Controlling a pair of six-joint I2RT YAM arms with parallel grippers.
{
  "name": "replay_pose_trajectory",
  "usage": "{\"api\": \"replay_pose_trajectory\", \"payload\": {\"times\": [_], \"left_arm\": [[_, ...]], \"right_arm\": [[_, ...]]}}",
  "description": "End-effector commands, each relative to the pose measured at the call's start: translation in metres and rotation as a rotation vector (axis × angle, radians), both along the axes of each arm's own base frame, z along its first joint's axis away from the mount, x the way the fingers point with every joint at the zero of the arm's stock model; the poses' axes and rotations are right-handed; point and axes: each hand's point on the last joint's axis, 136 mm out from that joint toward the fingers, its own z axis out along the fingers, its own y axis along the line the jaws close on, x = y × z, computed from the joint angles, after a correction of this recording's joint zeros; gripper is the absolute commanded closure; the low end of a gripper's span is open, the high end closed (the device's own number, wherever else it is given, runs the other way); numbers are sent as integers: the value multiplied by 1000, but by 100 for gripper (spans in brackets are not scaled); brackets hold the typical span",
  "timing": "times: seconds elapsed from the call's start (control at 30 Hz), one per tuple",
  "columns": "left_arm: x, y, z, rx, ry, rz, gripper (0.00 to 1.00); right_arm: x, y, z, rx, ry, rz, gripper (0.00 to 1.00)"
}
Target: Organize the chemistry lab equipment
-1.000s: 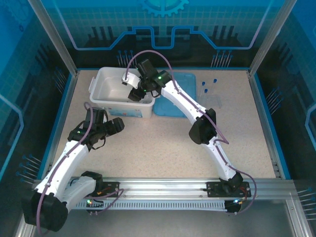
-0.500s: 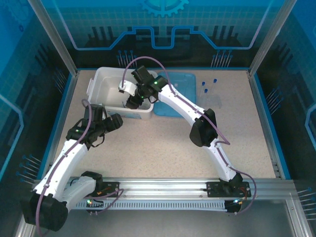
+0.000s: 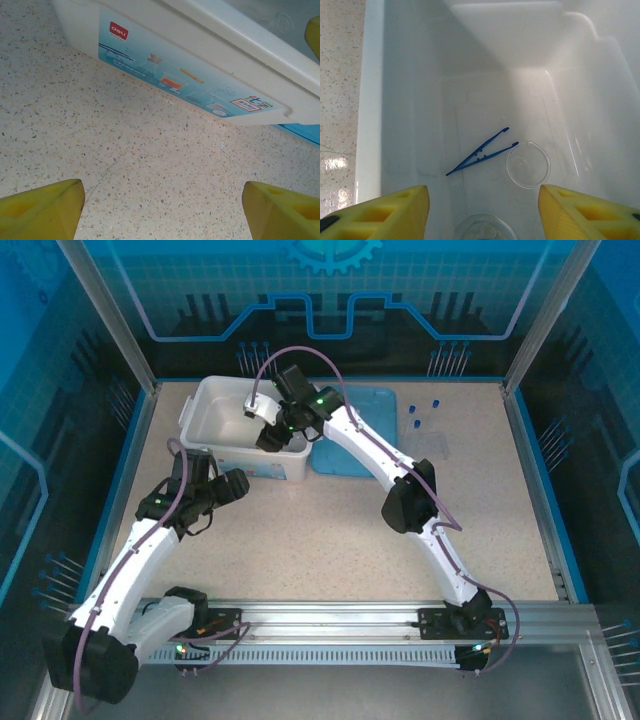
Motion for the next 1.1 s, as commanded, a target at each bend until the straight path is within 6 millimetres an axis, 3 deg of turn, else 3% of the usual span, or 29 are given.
{"api": "replay_pose_trajectory", "payload": {"times": [0.0,0.23,0.4,0.67,1.07], "left_arm": [[3,6,9,28,-33,8,17],[-5,7,1,15,-16,17,17],[-12,8,-5,11,-1,25,17],[-14,7,-22,8,28,28,17],[-9,1,-37,-20,50,19,17]], "right_arm": [[0,0,-31,-32,74,-1,38],[21,8,-40,50,107,-21,37],[18,16,-53,64,140,-7,37],[-7,28,-59,51,177,58,37],[-48,10,-62,-18,268,130,38]]}}
